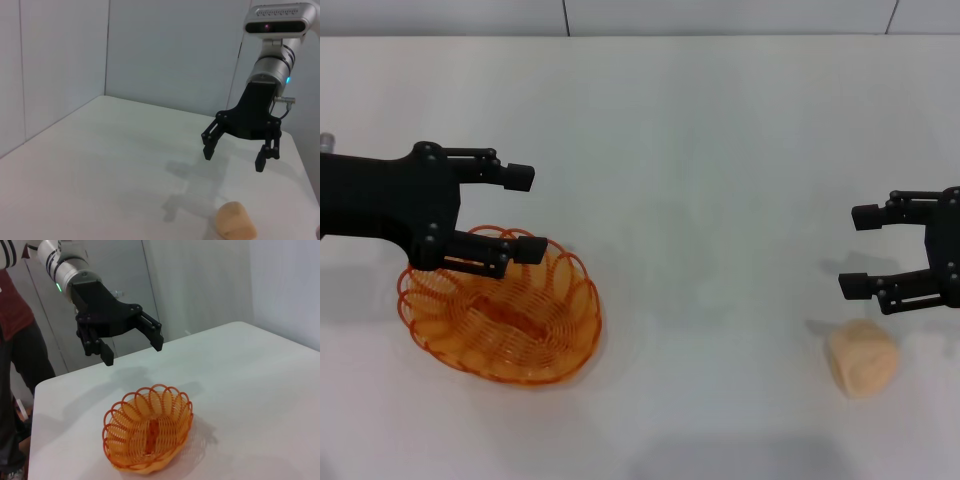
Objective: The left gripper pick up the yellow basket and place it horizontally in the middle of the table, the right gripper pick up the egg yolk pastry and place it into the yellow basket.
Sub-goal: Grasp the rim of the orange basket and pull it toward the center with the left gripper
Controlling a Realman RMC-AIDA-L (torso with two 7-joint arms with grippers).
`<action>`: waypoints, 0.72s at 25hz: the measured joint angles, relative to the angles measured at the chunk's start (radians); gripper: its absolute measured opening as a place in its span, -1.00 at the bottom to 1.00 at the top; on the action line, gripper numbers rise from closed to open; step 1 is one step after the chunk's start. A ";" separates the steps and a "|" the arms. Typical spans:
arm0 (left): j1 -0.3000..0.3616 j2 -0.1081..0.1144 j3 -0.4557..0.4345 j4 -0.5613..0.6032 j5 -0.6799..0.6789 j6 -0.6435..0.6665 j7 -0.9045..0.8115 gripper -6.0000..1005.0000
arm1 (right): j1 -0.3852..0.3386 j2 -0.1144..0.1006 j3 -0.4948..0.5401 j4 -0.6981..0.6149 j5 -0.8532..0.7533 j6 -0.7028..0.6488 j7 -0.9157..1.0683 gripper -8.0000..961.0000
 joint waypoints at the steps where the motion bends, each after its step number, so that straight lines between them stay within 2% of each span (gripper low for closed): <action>1: 0.000 0.000 0.000 0.000 0.000 0.000 0.000 0.68 | 0.000 0.000 0.000 0.000 0.000 0.000 0.000 0.79; 18: -0.003 0.005 -0.001 0.004 0.004 -0.005 -0.003 0.62 | 0.000 0.002 0.000 0.005 0.003 0.007 -0.005 0.79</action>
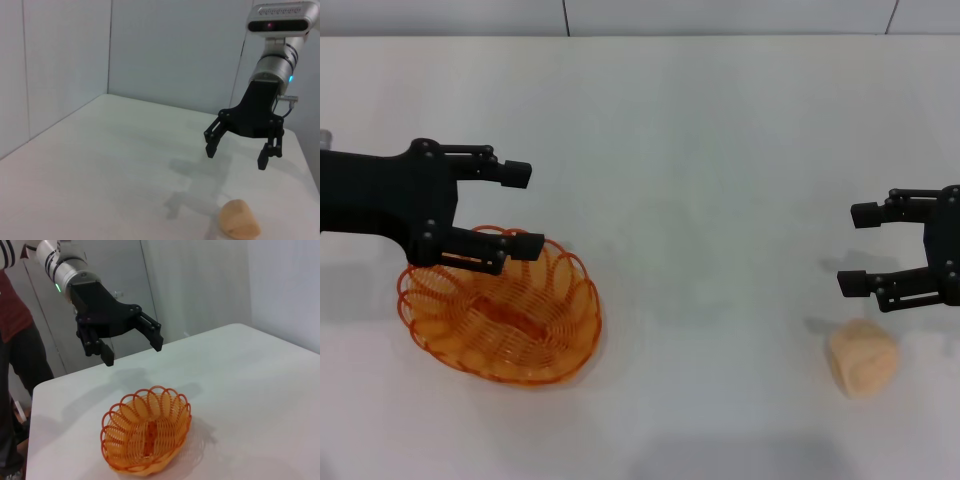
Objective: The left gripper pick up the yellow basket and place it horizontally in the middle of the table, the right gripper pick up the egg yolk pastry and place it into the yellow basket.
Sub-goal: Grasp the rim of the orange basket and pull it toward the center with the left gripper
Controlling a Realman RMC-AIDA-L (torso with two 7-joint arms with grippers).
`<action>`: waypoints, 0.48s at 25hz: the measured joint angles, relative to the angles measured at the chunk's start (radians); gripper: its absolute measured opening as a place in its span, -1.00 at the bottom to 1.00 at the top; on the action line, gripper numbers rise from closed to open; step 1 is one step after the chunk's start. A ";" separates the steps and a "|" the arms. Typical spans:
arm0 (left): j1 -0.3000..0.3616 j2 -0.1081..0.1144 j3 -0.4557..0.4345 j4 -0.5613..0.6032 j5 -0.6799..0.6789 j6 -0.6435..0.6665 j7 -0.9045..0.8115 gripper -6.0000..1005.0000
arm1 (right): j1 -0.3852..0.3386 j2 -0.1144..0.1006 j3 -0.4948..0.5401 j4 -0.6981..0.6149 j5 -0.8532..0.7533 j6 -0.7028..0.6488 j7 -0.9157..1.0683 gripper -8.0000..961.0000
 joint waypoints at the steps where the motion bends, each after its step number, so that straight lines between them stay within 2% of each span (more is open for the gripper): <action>1: 0.000 0.002 0.000 0.003 0.001 0.000 -0.003 0.61 | 0.000 0.000 0.000 0.000 0.000 0.000 0.000 0.79; 6: 0.000 0.020 -0.006 0.007 0.008 -0.006 -0.014 0.60 | 0.008 0.000 0.000 0.008 0.000 0.004 -0.002 0.79; 12: 0.000 0.062 -0.009 0.026 0.083 -0.029 -0.089 0.58 | 0.013 0.002 -0.003 0.009 0.001 0.015 -0.002 0.79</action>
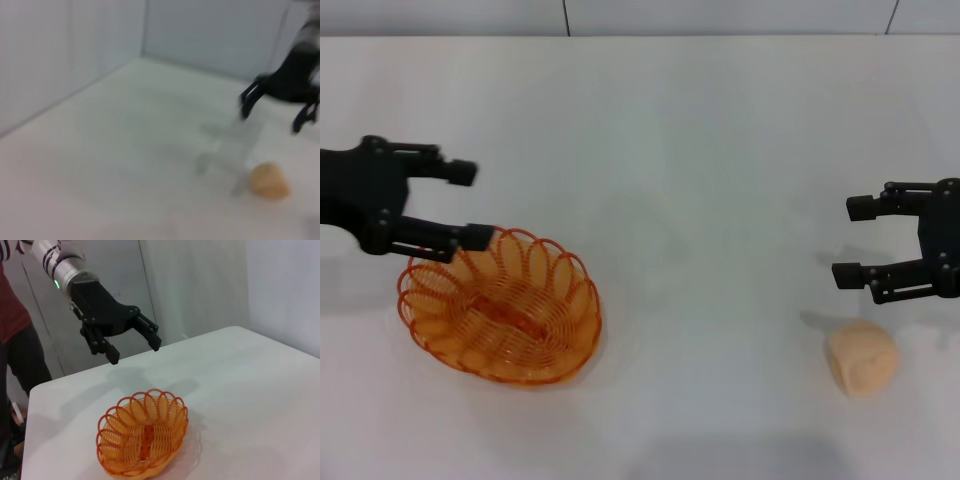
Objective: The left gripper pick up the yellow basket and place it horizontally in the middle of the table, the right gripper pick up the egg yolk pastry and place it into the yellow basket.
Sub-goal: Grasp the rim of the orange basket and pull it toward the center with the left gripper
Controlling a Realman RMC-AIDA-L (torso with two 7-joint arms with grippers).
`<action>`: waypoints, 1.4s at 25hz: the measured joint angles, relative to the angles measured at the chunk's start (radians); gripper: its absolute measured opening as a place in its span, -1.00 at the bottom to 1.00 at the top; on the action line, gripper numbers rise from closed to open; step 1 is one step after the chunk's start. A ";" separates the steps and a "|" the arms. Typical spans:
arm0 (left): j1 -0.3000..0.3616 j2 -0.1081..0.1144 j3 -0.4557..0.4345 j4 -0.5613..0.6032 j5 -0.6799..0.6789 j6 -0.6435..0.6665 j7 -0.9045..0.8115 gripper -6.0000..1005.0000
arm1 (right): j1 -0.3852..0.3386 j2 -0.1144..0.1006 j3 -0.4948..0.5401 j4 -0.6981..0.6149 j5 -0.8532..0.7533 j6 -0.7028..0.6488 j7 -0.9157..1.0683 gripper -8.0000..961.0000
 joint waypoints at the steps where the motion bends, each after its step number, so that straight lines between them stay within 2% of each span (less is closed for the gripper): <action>1: -0.001 0.004 0.000 0.009 0.019 -0.003 -0.016 0.57 | 0.001 0.000 0.000 0.000 0.000 0.001 0.000 0.79; 7: -0.022 0.023 -0.034 0.121 0.171 -0.013 -0.179 0.55 | 0.007 0.000 -0.011 0.000 0.003 0.010 0.000 0.79; 12: -0.071 0.026 -0.034 0.143 0.331 0.000 -0.261 0.53 | 0.010 0.001 -0.017 0.000 0.005 0.014 0.003 0.79; 17: -0.113 0.005 -0.031 0.138 0.504 -0.001 -0.291 0.52 | 0.015 0.001 -0.026 0.000 0.008 0.018 0.008 0.79; 21: -0.137 -0.018 -0.029 0.112 0.579 -0.017 -0.299 0.50 | 0.015 0.002 -0.032 0.000 0.010 0.022 0.008 0.79; 27: -0.154 -0.038 -0.017 0.034 0.641 -0.069 -0.297 0.48 | 0.016 0.003 -0.049 0.000 0.016 0.030 0.009 0.79; 31: -0.157 -0.042 -0.005 0.006 0.648 -0.088 -0.298 0.47 | 0.014 0.003 -0.050 0.000 0.023 0.031 0.009 0.79; 35: -0.163 -0.057 0.025 -0.032 0.650 -0.118 -0.301 0.45 | 0.012 0.003 -0.051 0.000 0.023 0.027 0.009 0.79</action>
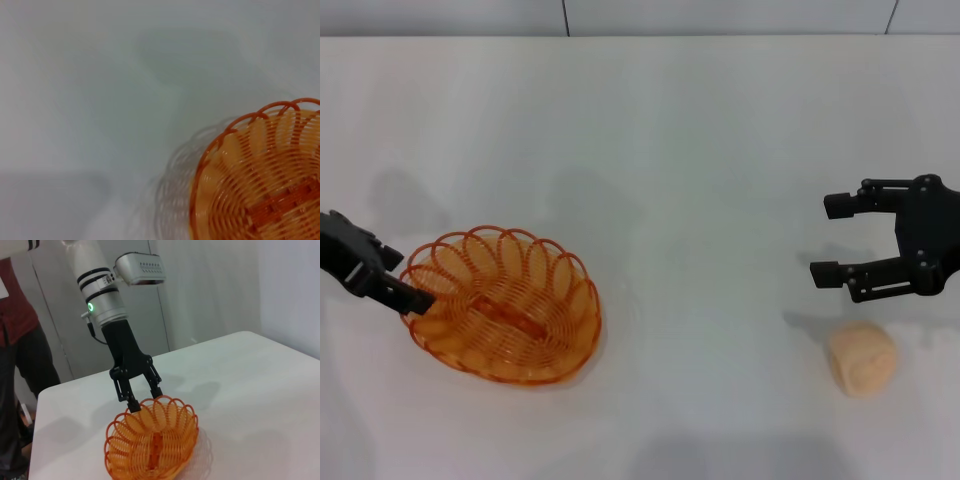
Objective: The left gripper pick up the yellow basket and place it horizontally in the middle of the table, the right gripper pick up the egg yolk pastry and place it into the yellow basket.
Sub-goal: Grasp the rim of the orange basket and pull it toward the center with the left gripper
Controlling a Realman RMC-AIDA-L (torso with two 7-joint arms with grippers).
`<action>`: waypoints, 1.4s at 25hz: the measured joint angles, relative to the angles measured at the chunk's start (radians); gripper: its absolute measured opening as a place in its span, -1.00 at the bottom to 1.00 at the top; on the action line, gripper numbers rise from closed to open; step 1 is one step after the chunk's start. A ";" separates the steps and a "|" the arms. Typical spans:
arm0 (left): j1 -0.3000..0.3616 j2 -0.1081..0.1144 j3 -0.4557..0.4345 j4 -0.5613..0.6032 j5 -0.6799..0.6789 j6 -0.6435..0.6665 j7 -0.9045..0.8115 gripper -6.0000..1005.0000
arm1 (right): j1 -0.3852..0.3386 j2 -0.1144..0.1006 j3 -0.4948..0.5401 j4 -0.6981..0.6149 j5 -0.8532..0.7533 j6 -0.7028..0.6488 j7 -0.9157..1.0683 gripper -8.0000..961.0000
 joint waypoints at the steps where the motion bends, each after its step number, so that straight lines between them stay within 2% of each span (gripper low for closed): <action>1: -0.001 -0.001 0.000 -0.003 0.000 -0.002 -0.001 0.45 | 0.000 0.000 0.000 0.000 0.000 0.000 0.000 0.79; 35: -0.004 -0.024 0.000 -0.037 0.003 -0.093 -0.121 0.41 | -0.011 -0.002 0.000 0.002 -0.008 -0.010 0.000 0.79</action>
